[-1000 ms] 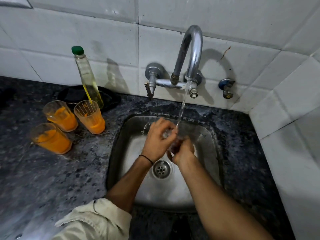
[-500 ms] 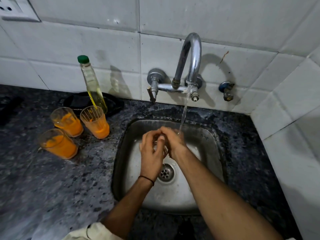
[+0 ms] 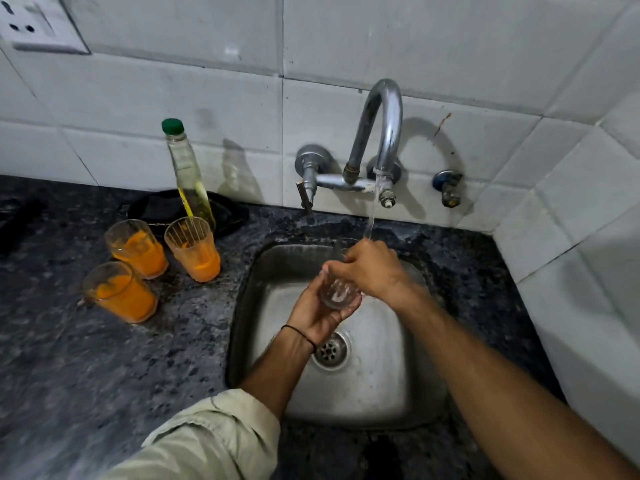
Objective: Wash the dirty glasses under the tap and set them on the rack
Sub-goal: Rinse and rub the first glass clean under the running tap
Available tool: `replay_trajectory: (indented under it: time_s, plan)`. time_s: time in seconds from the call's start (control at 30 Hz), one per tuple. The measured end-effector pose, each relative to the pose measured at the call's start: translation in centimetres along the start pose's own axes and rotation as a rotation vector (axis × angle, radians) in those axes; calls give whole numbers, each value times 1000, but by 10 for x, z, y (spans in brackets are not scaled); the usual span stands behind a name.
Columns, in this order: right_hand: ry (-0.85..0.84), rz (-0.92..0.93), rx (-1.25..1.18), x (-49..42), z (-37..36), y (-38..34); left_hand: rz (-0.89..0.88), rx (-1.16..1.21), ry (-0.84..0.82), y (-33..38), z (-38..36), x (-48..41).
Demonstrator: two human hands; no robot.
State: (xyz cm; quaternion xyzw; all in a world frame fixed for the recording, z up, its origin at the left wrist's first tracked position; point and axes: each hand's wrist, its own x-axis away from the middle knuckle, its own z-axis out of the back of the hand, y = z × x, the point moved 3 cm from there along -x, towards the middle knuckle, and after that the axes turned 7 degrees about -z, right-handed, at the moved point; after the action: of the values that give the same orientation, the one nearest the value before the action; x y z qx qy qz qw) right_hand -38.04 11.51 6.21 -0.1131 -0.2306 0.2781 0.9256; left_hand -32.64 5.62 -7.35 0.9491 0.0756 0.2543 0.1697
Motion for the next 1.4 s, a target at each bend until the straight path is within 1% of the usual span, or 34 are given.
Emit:
replay_trajectory:
  time_s: [0.1,0.17,0.23,0.3,0.37,0.43,0.53,0.6,0.67,0.73,0.8,0.9,0.97,1.03,1.07,1.1,1.13,1.17,1.2,1.23,1.27,1.33,1.4]
  plan:
    - [-44,-4,-34,3,5,7,-36,-79,-70,-5,4,1]
    - [-12,5,6,5,6,13,-41,-177,-150,-4,8,-2]
    - [15,20,75,5,4,19,-22,-340,-177,1,10,-2]
    - [37,51,108,9,4,21,-44,-531,-138,14,5,-1]
    - [23,66,65,13,5,22,-117,-685,-68,35,-11,0]
    - [26,74,17,17,9,18,-236,-763,30,60,-30,-5]
    - [86,88,25,20,18,11,-491,-889,148,102,-58,-22]
    - [122,95,31,21,25,8,-646,-1103,218,124,-75,-31]
    - [145,94,16,22,31,6,-763,-1411,270,134,-84,-33]
    - [164,96,-7,22,38,5,-831,-1620,287,137,-88,-32]
    - [204,115,-6,22,43,3,-868,-1754,275,135,-90,-29]
    - [251,134,-13,19,47,3,-831,-1948,274,132,-92,-31]
    - [234,126,-87,16,51,4,-829,-2014,272,135,-96,-28]
    - [185,110,-294,14,54,10,-785,-2002,239,137,-96,-23]
    - [157,98,-447,15,54,13,-735,-1958,235,136,-95,-21]
    - [135,77,-602,14,53,17,-667,-1862,249,134,-91,-19]
    - [127,50,-730,14,52,21,-592,-1691,257,129,-86,-17]
    - [122,16,-841,12,48,25,-512,-1445,245,121,-80,-13]
    - [114,-20,-955,11,44,28,-426,-1179,210,112,-75,-5]
    - [104,-61,-1069,10,38,30,-351,-961,151,100,-71,5]
    - [84,-105,-1177,7,31,33,-317,-820,84,89,-70,16]
    - [20,-195,-1385,3,11,38,-362,-756,-35,73,-70,35]
    - [-45,-255,-1613,0,-12,43,-499,-808,-83,64,-67,48]
